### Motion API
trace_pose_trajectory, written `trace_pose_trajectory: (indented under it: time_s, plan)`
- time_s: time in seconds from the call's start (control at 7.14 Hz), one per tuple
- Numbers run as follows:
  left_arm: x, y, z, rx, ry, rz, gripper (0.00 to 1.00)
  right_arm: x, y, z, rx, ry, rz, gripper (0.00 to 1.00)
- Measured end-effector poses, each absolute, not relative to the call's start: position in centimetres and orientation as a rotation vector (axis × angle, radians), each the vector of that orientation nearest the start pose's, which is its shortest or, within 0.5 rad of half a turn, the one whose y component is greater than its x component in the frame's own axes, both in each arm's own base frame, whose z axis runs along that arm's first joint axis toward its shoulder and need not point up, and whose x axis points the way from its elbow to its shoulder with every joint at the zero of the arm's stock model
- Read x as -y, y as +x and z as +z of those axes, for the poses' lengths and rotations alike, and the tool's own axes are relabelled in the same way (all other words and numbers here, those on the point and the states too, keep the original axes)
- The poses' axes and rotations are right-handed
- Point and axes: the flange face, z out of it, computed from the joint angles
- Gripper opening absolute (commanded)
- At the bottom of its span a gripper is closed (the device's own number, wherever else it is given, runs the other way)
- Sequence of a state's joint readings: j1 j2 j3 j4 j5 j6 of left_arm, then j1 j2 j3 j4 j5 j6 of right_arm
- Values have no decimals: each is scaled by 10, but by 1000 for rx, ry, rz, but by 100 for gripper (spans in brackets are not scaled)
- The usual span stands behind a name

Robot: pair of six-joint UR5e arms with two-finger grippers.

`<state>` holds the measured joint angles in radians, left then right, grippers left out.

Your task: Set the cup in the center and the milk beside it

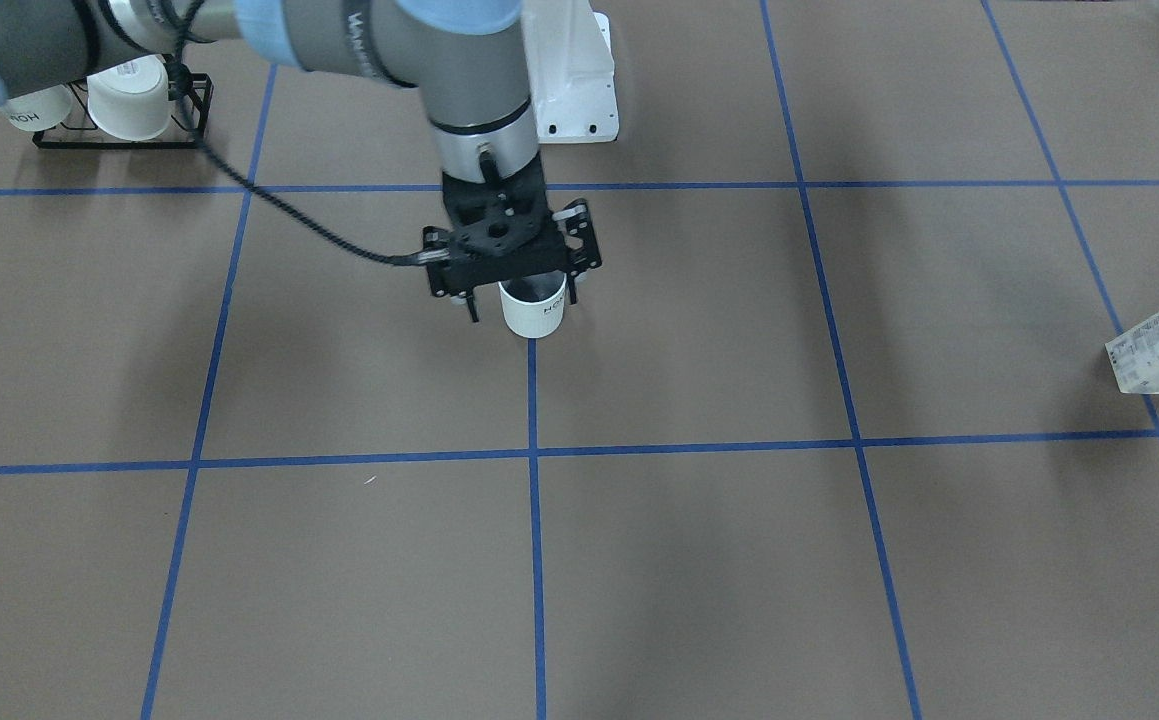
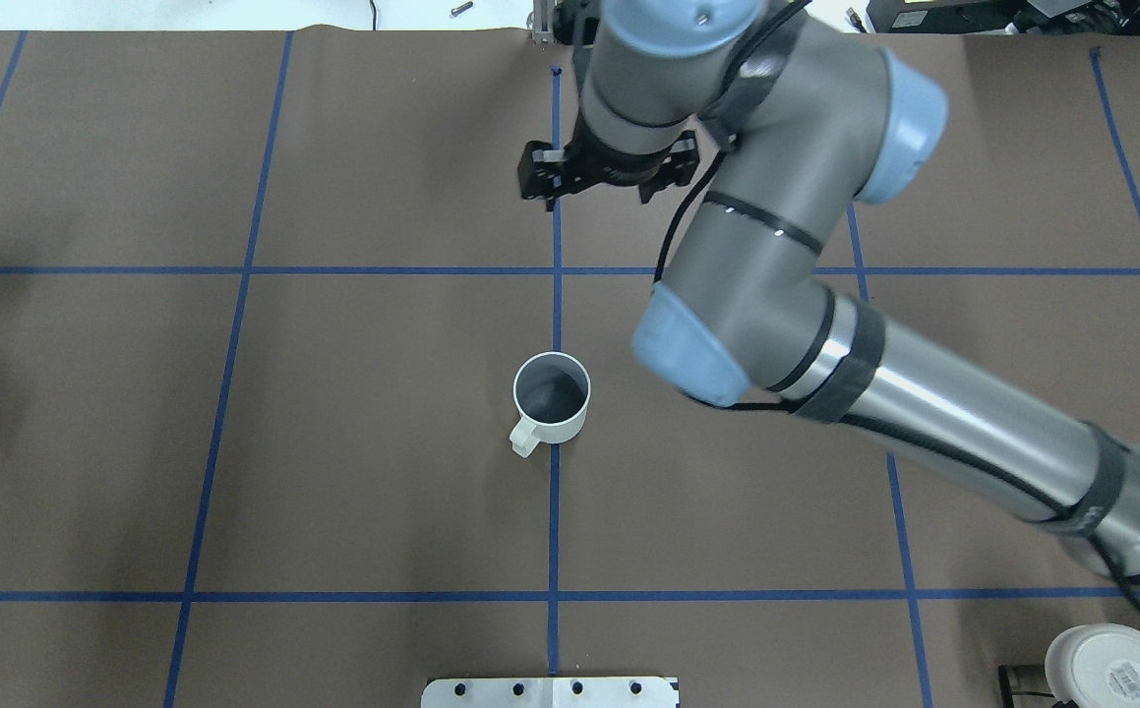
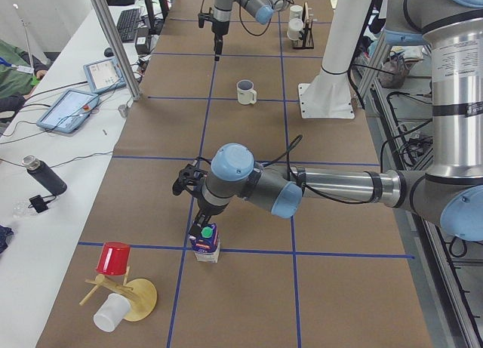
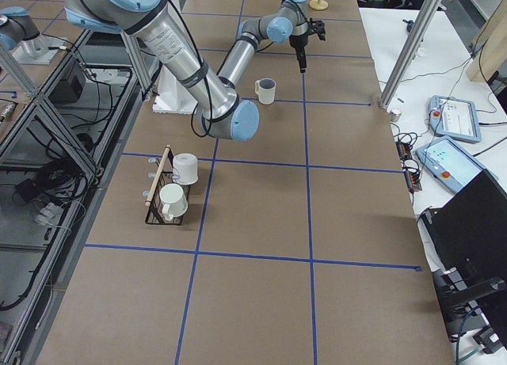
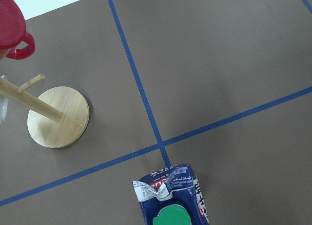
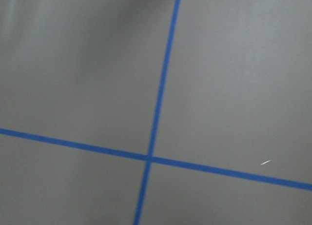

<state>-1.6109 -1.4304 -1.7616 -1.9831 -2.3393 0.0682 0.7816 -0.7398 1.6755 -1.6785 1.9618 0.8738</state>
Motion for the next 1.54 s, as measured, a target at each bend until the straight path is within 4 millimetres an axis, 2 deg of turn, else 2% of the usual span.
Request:
trace_pose_trajectory:
  time_s: [0.28, 0.42, 0.56, 0.7, 0.84, 1.12, 1.26, 1.4, 1.54]
  plan:
    - [450, -83, 582, -729, 493, 206, 99, 601, -293, 229, 777, 298, -205, 100]
    - [450, -83, 582, -729, 494, 206, 99, 613, -231, 284, 779, 272, -247, 100]
    - [450, -83, 583, -729, 493, 206, 99, 613, -169, 343, 794, 238, -271, 100]
    - [450, -83, 584, -729, 491, 205, 99, 601, -109, 406, 795, 207, -272, 100]
    - [450, -83, 584, -729, 490, 205, 99, 577, -61, 462, 786, 172, -248, 100]
    - [450, -83, 587, -729, 485, 203, 99, 495, 6, 551, 768, 89, -166, 100]
    - [450, -83, 589, -730, 483, 203, 99, 455, 29, 583, 762, 56, -140, 100]
    - [450, -83, 590, -729, 482, 202, 99, 430, 43, 603, 746, 39, -132, 100]
    - [452, -83, 591, -729, 479, 201, 99, 421, 51, 612, 719, 45, -163, 100]
